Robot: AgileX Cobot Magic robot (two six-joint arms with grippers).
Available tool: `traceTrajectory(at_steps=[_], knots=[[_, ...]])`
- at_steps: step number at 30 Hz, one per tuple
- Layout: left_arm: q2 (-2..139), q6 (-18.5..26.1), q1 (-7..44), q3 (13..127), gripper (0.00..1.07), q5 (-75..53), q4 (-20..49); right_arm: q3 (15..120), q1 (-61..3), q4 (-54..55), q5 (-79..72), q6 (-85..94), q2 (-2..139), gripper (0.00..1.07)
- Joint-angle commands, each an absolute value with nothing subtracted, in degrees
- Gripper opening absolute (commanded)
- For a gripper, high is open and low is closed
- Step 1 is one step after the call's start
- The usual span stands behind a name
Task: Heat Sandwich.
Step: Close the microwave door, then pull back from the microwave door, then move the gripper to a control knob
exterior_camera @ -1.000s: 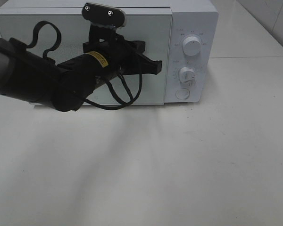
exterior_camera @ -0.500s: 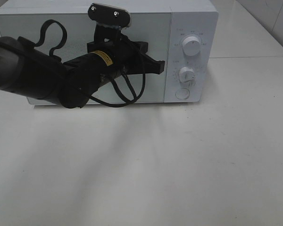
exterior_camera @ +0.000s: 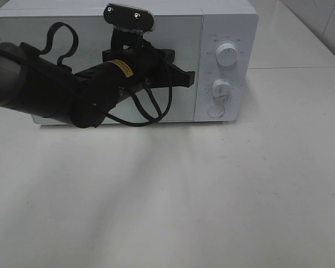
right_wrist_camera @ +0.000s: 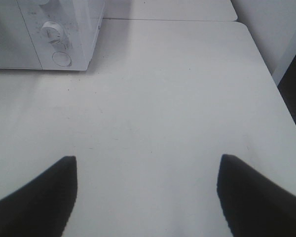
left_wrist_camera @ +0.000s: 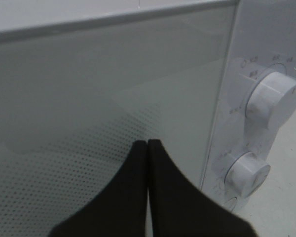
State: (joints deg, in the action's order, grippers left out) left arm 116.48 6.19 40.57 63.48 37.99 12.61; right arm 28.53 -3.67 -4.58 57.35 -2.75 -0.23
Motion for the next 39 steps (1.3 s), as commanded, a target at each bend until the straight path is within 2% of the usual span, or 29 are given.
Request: traceTrajectory(at_steps=[1, 13, 14, 16, 17, 18, 19, 20, 21, 22, 30, 31, 35, 39], knots=[[114.5, 6.9, 41.4, 61.6, 0.00, 39.8, 14.8, 28.5, -3.3, -4.5, 57.1, -2.3, -1.8, 0.75], [109.1, 6.4, 44.5, 52.1, 0.00, 39.7, 16.2, 28.5, -3.3, -4.5, 57.1, -2.3, -1.8, 0.75], [107.8, 6.4, 45.1, 50.5, 0.05, 39.6, 17.5, 28.5, -3.3, -4.5, 57.1, -2.3, -1.8, 0.75], [106.5, 6.4, 45.4, 48.6, 0.24, 39.3, 17.6, 28.5, -3.3, -4.5, 57.1, -2.3, -1.8, 0.75], [106.5, 6.4, 45.4, 48.6, 0.24, 39.3, 17.6, 28.5, -3.3, -4.5, 57.1, -2.3, -1.8, 0.75], [105.9, 6.4, 45.4, 47.6, 0.36, 39.2, 17.8, 28.5, -3.3, -4.5, 57.1, -2.3, -1.8, 0.75], [104.9, 6.4, 45.6, 45.9, 0.69, 39.2, 17.8, 28.5, -3.3, -4.5, 57.1, -2.3, -1.8, 0.75], [104.3, 6.5, 45.7, 45.0, 0.86, 38.7, 17.8, 28.5, -3.3, -4.5, 57.1, -2.3, -1.8, 0.75], [104.3, 6.5, 45.7, 45.0, 0.86, 38.7, 17.8, 28.5, -3.3, -4.5, 57.1, -2.3, -1.8, 0.75], [103.6, 6.5, 45.7, 44.1, 1.00, 38.2, 17.8, 28.5, -3.3, -4.5, 57.1, -2.3, -1.8, 0.75], [97.8, 6.5, 45.7, 39.1, 0.98, 30.4, 17.2, 28.5, -3.3, -4.5, 57.1, -2.7, -1.8, 0.75], [96.1, 6.6, 45.3, 39.6, 0.98, 24.6, 17.4, 28.5, -3.3, -4.5, 57.1, -2.7, -1.8, 0.75], [94.3, 6.6, 44.2, 40.5, 0.98, 16.2, 17.4, 28.5, -3.3, -4.5, 57.1, -2.7, -1.8, 0.75], [92.0, 6.6, 41.4, 42.3, 0.98, 1.7, 17.2, 28.5, -3.3, -4.5, 57.1, -2.7, -1.8, 0.75]])
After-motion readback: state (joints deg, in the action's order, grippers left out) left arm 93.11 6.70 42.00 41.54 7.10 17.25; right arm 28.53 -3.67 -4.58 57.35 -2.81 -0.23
